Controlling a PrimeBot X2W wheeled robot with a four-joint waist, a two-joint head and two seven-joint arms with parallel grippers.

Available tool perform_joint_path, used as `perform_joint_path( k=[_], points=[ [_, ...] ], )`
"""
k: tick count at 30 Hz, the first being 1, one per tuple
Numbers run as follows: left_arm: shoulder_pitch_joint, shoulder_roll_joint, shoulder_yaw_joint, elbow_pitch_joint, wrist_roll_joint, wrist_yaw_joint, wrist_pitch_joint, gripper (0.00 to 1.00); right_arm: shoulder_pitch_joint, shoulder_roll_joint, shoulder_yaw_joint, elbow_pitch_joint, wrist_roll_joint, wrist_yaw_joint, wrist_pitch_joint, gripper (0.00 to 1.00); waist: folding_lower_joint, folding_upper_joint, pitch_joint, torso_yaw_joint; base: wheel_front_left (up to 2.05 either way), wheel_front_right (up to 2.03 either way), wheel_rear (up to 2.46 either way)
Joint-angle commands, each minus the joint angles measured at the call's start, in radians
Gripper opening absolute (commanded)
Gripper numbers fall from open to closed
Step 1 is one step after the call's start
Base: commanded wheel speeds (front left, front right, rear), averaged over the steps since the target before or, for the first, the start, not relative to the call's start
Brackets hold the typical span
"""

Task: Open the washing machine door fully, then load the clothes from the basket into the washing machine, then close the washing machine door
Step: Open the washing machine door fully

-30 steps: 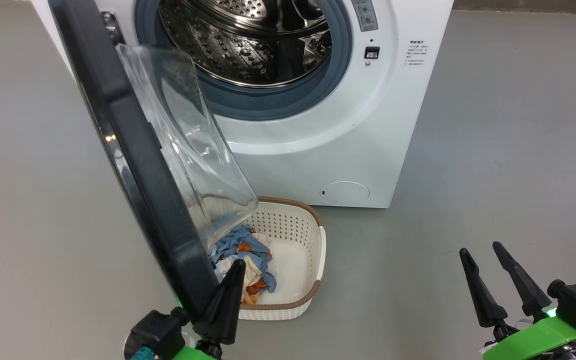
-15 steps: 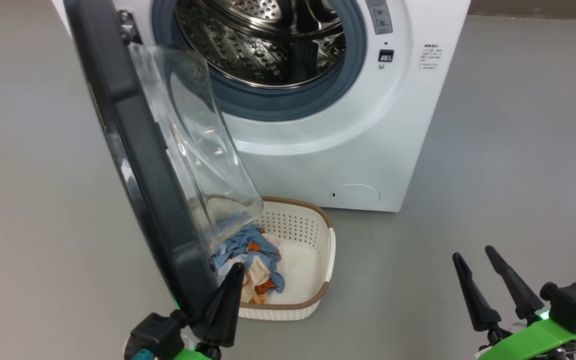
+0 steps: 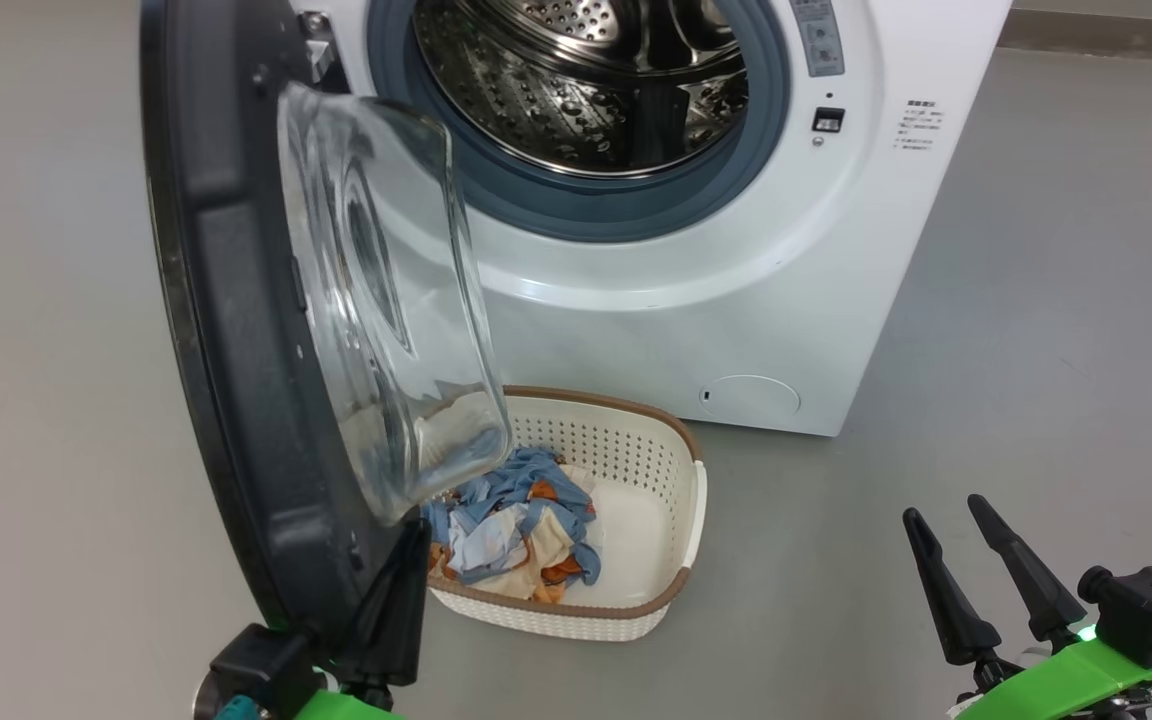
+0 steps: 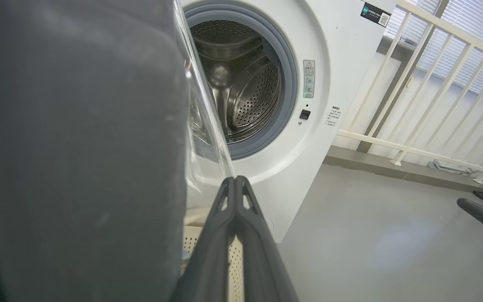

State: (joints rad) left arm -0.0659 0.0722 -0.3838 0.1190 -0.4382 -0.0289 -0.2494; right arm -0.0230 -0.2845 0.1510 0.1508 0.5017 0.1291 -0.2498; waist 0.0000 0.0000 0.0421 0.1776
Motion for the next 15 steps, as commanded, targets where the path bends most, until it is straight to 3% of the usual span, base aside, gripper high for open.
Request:
perform_joint_path(
  k=[1, 15],
  points=[
    [-0.020, 0.031, 0.053, -0.026, -0.005, 0.019, -0.012, 0.00, -0.028, -0.016, 0.023, -0.020, 0.002, 0.002, -0.012, 1.00, 0.0000, 0.0000, 0.000, 0.012, 0.00, 0.00, 0.00],
    [-0.021, 0.071, 0.119, -0.052, -0.030, 0.057, -0.008, 0.00, -0.032, -0.007, 0.015, -0.024, 0.000, 0.002, -0.012, 1.00, 0.0000, 0.0000, 0.021, 0.070, 0.00, 0.00, 0.00]
  ],
)
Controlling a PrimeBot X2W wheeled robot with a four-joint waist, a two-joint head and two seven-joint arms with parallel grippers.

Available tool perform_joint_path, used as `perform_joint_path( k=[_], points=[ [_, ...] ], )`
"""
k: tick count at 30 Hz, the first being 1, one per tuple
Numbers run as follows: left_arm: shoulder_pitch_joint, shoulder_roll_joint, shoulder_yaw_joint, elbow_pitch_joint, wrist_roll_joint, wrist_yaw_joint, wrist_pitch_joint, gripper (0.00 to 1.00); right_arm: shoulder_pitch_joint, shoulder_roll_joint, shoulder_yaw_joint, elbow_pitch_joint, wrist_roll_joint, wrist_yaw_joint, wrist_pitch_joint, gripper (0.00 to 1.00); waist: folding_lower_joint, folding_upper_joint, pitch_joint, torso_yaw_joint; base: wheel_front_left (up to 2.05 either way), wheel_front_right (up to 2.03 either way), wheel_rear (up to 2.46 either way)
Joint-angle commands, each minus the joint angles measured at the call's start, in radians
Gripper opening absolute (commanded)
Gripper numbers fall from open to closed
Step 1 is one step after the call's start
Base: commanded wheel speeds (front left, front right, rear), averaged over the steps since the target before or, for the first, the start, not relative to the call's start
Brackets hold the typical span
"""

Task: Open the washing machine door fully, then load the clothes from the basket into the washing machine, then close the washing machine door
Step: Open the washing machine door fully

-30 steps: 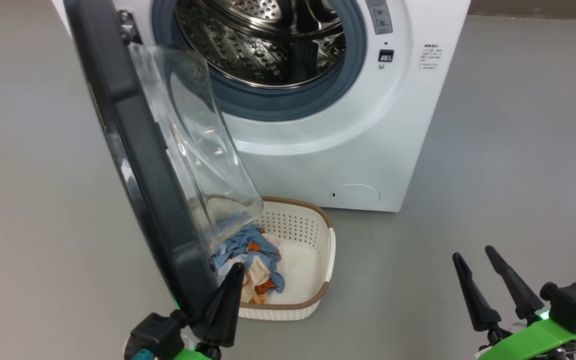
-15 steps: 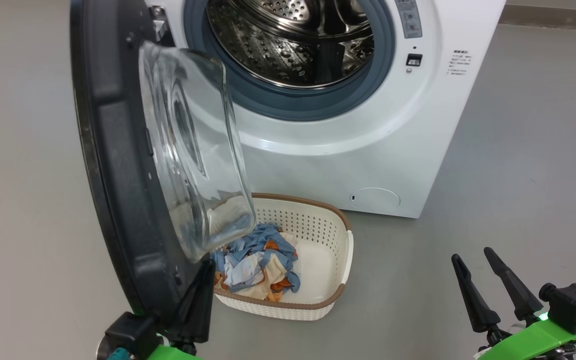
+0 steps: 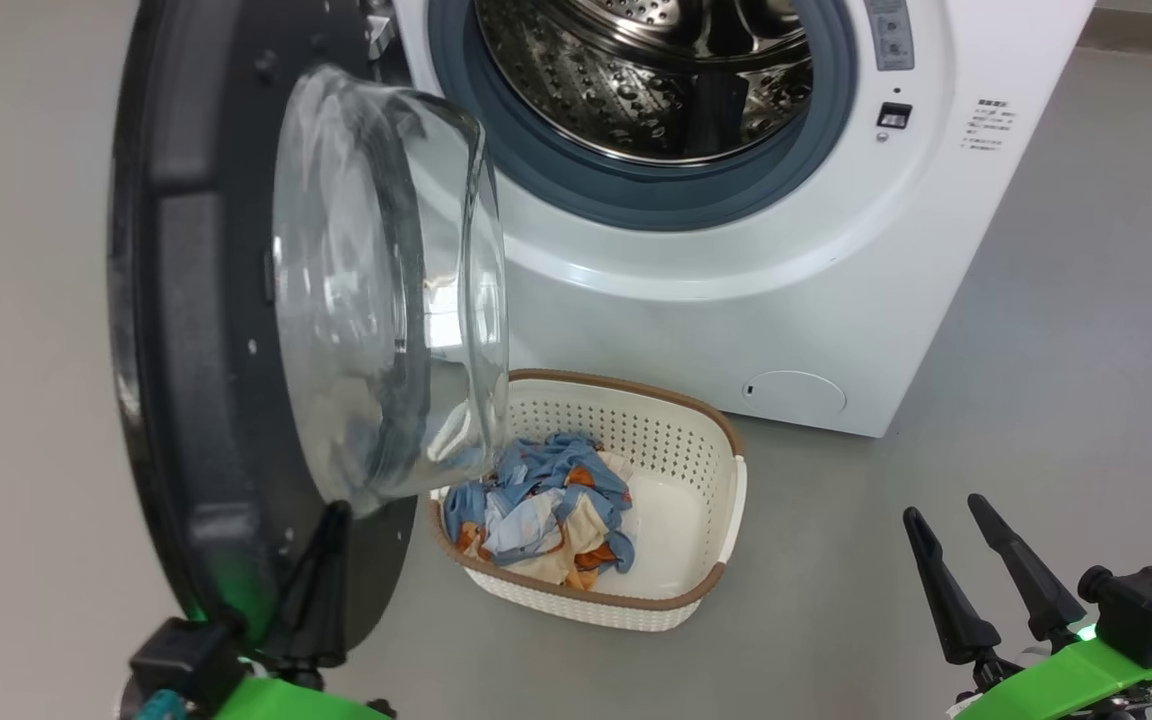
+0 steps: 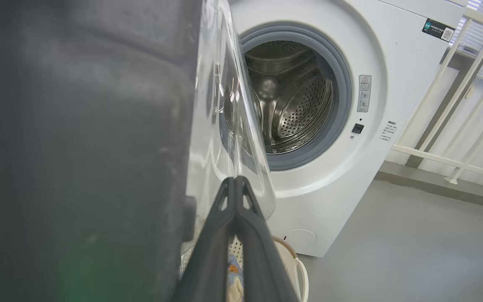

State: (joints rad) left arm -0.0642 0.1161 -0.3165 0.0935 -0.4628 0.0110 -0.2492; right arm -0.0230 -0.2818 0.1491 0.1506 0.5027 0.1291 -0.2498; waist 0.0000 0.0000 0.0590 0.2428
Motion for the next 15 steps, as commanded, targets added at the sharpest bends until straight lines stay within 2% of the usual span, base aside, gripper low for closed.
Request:
perform_joint_path(
  k=[1, 15],
  points=[
    [-0.023, 0.032, 0.059, -0.029, -0.009, 0.020, -0.007, 0.00, -0.033, -0.008, 0.017, -0.023, -0.002, 0.002, -0.012, 1.00, 0.0000, 0.0000, 0.006, 0.008, 0.00, 0.00, 0.00],
    [-0.022, 0.098, 0.150, -0.052, -0.049, 0.061, 0.027, 0.00, -0.039, 0.001, 0.010, -0.021, -0.004, 0.002, -0.012, 1.00, 0.0000, 0.0000, 0.021, 0.052, 0.00, 0.00, 0.00]
  ],
)
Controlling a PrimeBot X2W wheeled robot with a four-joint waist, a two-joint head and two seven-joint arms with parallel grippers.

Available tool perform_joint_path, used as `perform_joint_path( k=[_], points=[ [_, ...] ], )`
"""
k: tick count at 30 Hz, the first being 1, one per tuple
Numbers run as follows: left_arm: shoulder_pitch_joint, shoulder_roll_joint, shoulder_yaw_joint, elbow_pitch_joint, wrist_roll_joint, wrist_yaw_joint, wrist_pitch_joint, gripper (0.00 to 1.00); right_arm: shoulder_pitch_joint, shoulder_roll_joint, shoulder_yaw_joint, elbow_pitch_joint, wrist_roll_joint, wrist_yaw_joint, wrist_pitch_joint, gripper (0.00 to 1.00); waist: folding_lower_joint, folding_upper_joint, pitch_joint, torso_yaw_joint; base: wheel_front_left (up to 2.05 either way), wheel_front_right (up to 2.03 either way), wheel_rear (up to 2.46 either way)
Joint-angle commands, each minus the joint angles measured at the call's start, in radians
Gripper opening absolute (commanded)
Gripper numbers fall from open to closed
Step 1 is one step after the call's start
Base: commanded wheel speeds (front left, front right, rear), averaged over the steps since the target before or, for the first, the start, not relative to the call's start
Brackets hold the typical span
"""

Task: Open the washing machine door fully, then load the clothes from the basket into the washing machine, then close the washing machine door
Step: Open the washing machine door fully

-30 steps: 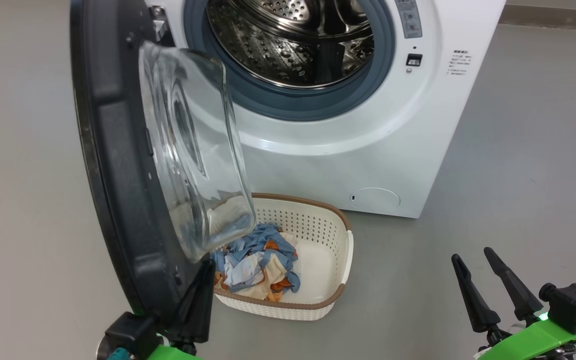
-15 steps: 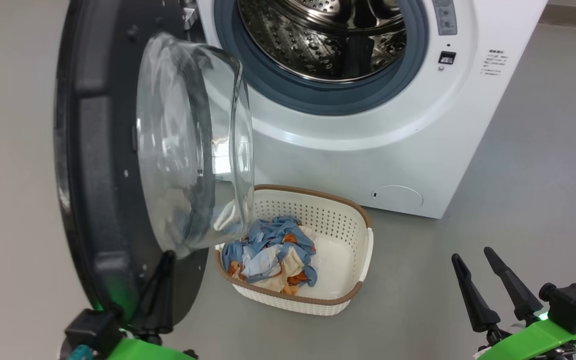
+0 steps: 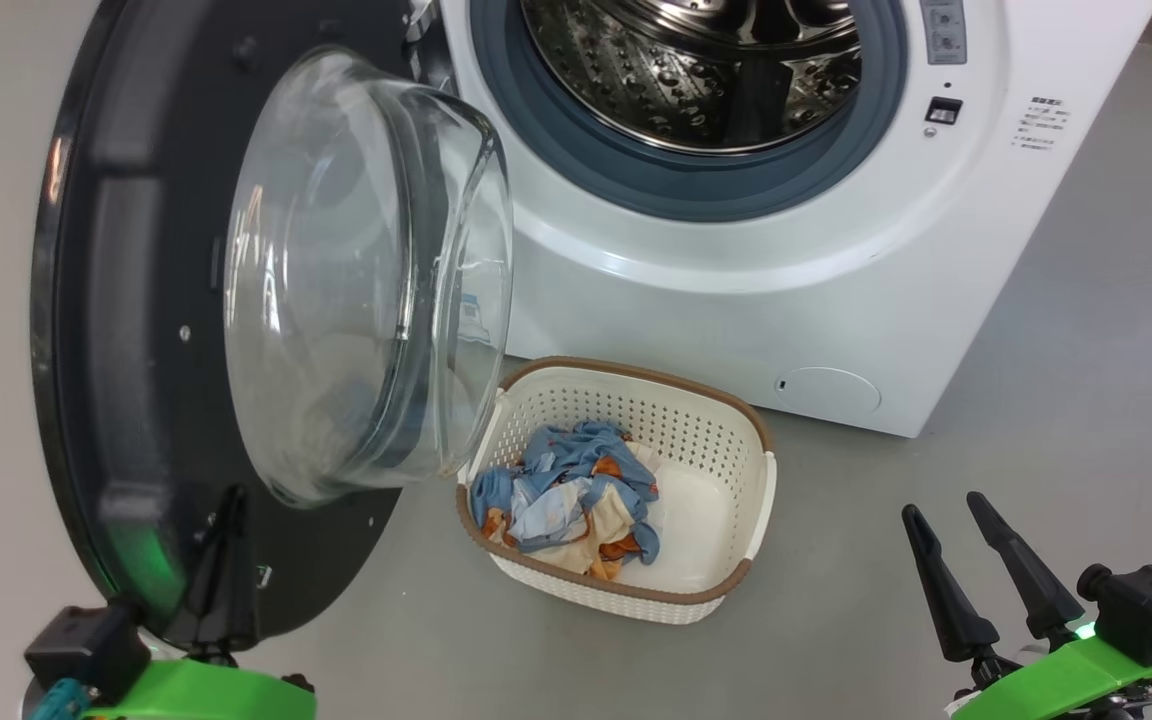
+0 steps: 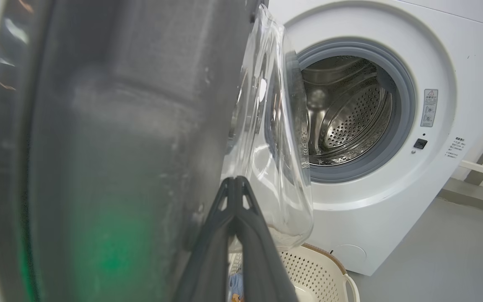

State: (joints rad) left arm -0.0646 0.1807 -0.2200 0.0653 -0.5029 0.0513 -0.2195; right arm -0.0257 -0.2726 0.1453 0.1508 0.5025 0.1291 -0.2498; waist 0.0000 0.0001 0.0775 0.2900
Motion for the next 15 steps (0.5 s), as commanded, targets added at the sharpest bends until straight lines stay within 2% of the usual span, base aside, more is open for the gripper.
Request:
perform_joint_path(
  k=[1, 7, 15],
  points=[
    [-0.025, 0.039, 0.058, -0.024, -0.011, 0.023, 0.003, 0.00, -0.038, -0.008, 0.013, -0.021, -0.004, 0.002, -0.012, 1.00, 0.0000, -0.0001, 0.004, 0.010, 0.00, 0.00, 0.00],
    [-0.054, 0.072, 0.087, -0.009, -0.025, 0.028, 0.032, 0.00, -0.046, -0.008, 0.012, -0.021, -0.005, 0.002, -0.012, 1.00, 0.0000, -0.0001, 0.015, 0.038, 0.00, 0.00, 0.00],
    [-0.115, 0.123, 0.121, 0.049, -0.051, 0.011, 0.062, 0.00, -0.065, -0.009, 0.007, -0.019, -0.007, 0.002, -0.012, 1.00, 0.0000, -0.0001, 0.042, 0.071, 0.00, 0.00, 0.00]
  ],
)
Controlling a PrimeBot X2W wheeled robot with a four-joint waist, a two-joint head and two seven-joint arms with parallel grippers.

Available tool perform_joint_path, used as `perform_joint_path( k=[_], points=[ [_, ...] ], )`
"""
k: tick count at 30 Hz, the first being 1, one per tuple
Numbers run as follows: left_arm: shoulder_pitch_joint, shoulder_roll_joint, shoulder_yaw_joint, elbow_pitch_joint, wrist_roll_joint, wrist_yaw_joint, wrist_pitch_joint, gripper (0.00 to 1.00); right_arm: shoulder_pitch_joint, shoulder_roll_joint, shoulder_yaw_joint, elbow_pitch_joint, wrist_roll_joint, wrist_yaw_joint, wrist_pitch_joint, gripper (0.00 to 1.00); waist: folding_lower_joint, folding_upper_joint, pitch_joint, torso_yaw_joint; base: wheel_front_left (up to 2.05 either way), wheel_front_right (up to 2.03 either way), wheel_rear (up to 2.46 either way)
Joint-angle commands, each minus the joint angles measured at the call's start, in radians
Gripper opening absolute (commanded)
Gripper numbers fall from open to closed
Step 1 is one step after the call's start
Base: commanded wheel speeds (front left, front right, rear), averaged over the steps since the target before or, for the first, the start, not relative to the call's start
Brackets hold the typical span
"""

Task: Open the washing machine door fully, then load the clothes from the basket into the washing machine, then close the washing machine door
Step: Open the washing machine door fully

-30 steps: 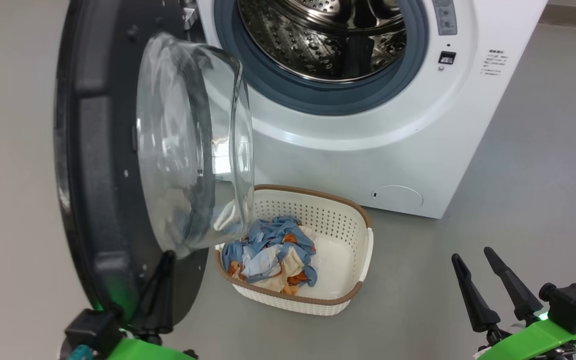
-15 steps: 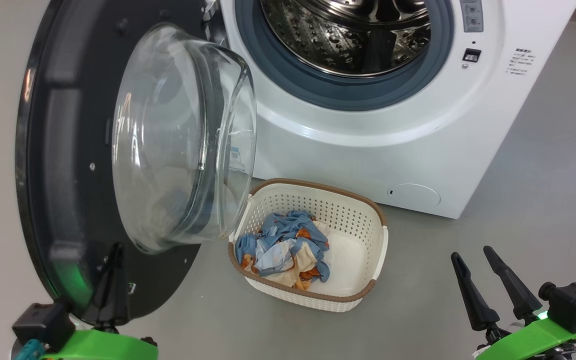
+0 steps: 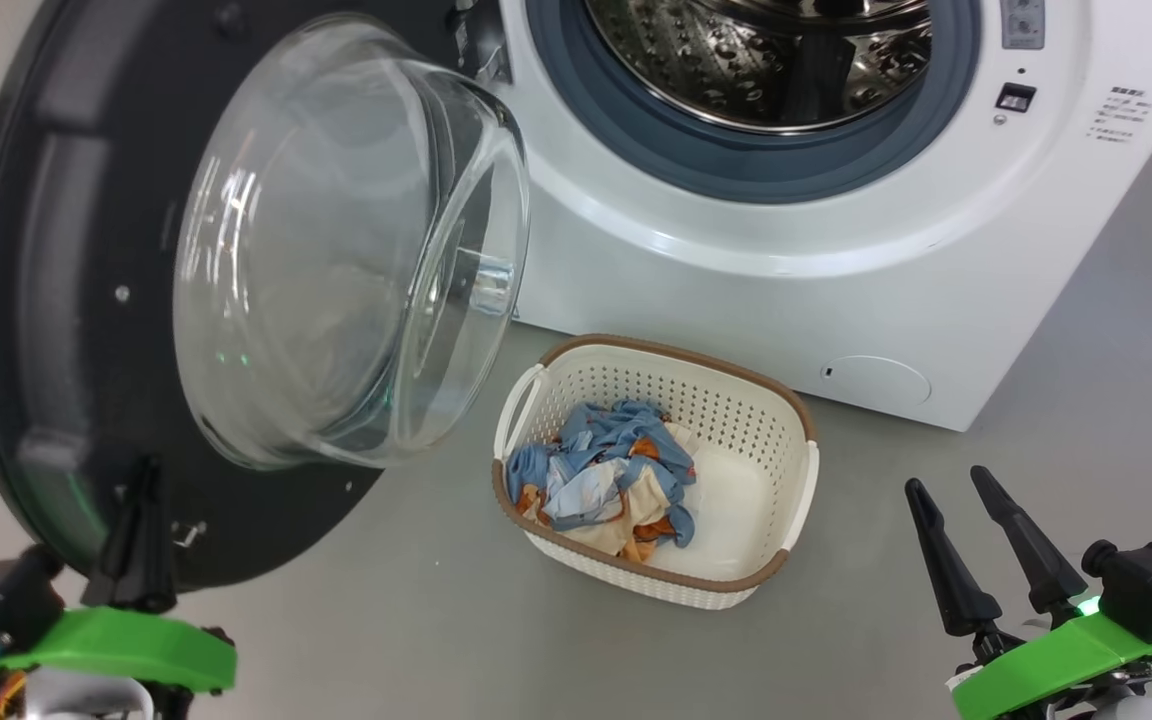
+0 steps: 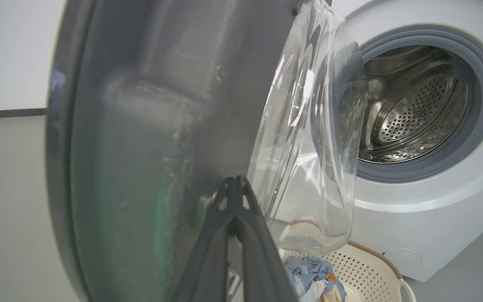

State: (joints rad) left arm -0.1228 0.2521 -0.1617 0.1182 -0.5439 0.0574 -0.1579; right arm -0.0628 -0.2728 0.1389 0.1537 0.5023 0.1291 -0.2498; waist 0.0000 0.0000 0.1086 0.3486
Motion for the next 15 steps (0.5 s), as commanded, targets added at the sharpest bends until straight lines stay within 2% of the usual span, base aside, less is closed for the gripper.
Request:
perform_joint_path(
  k=[1, 10, 15],
  points=[
    [-0.067, 0.057, 0.067, 0.006, -0.014, 0.001, 0.002, 0.00, -0.030, -0.009, 0.014, -0.021, -0.007, 0.002, -0.012, 1.00, 0.0000, 0.0000, 0.015, 0.016, 0.00, 0.00, 0.00],
    [-0.170, 0.108, 0.087, 0.137, -0.033, -0.024, 0.035, 0.00, -0.053, -0.009, 0.011, -0.018, -0.010, 0.002, -0.012, 1.00, 0.0000, 0.0000, 0.043, 0.044, 0.00, 0.00, 0.00],
    [-0.240, 0.134, 0.089, 0.204, -0.052, -0.059, 0.054, 0.00, -0.071, -0.009, 0.017, -0.016, -0.008, 0.002, -0.012, 1.00, 0.0000, 0.0000, 0.062, 0.053, 0.00, 0.00, 0.00]
  ],
)
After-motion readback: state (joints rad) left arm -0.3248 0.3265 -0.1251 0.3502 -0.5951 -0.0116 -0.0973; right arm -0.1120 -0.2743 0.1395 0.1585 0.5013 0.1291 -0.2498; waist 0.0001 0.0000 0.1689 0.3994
